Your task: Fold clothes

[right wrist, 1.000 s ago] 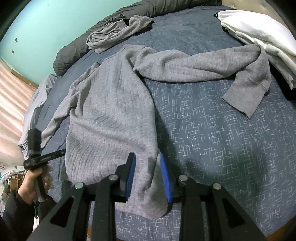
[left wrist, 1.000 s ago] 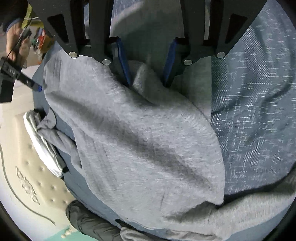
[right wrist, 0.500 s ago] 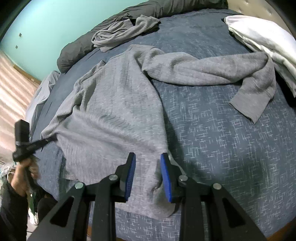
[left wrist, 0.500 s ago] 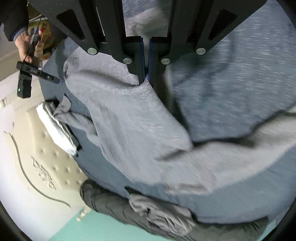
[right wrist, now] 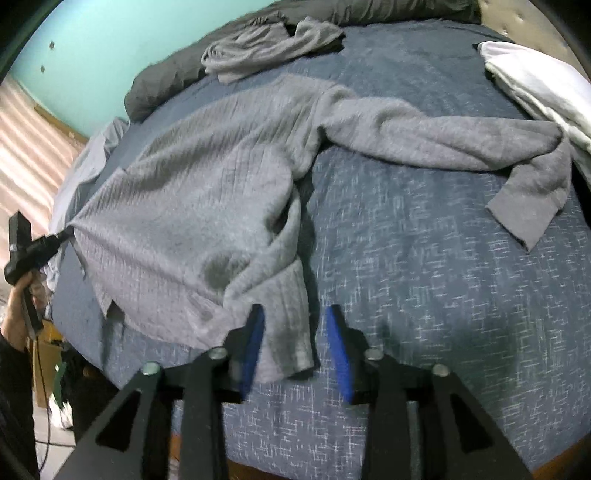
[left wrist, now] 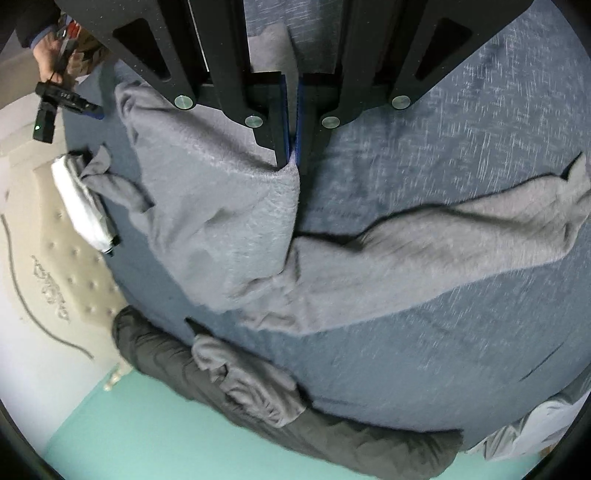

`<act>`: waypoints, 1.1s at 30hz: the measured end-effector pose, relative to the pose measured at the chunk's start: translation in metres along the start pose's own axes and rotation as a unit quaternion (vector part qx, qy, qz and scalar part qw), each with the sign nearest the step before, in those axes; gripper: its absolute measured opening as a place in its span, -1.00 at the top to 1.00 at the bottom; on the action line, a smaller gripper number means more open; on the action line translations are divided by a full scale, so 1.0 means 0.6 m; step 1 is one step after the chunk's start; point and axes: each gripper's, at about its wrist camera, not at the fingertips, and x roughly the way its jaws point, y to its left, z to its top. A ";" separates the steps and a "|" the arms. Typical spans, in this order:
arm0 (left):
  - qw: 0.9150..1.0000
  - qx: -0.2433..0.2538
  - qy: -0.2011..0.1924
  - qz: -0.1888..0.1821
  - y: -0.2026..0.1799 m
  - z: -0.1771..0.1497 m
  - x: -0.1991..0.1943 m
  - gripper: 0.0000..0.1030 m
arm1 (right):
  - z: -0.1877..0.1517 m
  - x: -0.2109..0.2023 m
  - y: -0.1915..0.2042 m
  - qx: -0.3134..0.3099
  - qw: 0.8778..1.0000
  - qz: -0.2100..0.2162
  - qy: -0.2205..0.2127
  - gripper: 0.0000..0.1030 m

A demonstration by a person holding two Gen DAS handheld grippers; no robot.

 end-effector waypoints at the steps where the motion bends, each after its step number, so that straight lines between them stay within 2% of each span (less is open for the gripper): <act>1: 1.000 -0.002 0.008 0.002 0.003 -0.004 0.007 0.90 | 0.000 0.006 0.001 0.000 1.000 0.000 0.004 0.21; 3: 1.000 -0.004 0.023 0.005 0.009 -0.012 0.017 0.88 | -0.002 0.019 0.003 0.000 1.000 -0.001 0.014 0.19; 4: 0.999 -0.002 0.030 0.010 0.010 -0.017 0.021 0.86 | -0.003 0.026 0.004 0.001 1.000 -0.002 0.019 0.11; 5: 0.999 0.002 0.034 0.011 0.011 -0.022 0.021 0.76 | -0.004 0.033 0.005 0.001 1.000 -0.003 0.023 0.07; 6: 0.999 0.005 0.037 0.012 0.013 -0.027 0.020 0.52 | -0.005 0.041 0.007 0.000 1.000 -0.005 0.028 0.02; 8: 0.998 0.013 0.057 0.010 0.007 -0.047 0.033 0.20 | -0.007 0.054 0.008 0.000 0.999 -0.006 0.038 0.01; 9: 0.998 0.018 0.067 0.009 0.004 -0.057 0.040 0.15 | -0.008 0.061 0.009 0.001 0.999 -0.006 0.043 0.01; 14: 0.992 0.039 0.118 0.004 -0.010 -0.107 0.074 0.14 | -0.014 0.085 0.013 0.002 0.998 0.001 0.057 -0.01; 18: 0.987 0.028 0.156 0.000 -0.009 -0.139 0.116 0.14 | -0.019 0.103 0.015 0.004 0.997 -0.002 0.073 -0.01; 21: 0.987 0.022 0.159 0.000 -0.004 -0.150 0.129 0.16 | -0.026 0.110 0.015 0.000 0.996 -0.004 0.084 -0.01; 23: 0.987 0.021 0.158 -0.001 -0.001 -0.155 0.135 0.43 | -0.030 0.108 0.011 0.004 0.997 0.004 0.082 0.17; 24: 0.987 0.021 0.159 -0.001 0.000 -0.156 0.136 0.74 | -0.033 0.107 0.010 0.005 0.997 0.007 0.081 0.39; 25: 0.987 0.025 0.159 0.000 0.000 -0.157 0.136 0.84 | -0.036 0.106 0.009 0.003 0.997 0.006 0.079 0.55; 27: 0.987 0.031 0.156 -0.004 -0.003 -0.156 0.128 0.90 | -0.037 0.100 0.009 -0.001 0.997 0.005 0.075 0.82; 28: 0.988 0.036 0.152 -0.004 -0.005 -0.155 0.120 0.91 | -0.037 0.095 0.010 -0.004 0.997 0.004 0.071 0.87; 33: 0.990 0.059 0.123 -0.019 -0.013 -0.147 0.040 0.92 | -0.025 0.043 0.016 -0.011 0.999 0.008 0.042 0.90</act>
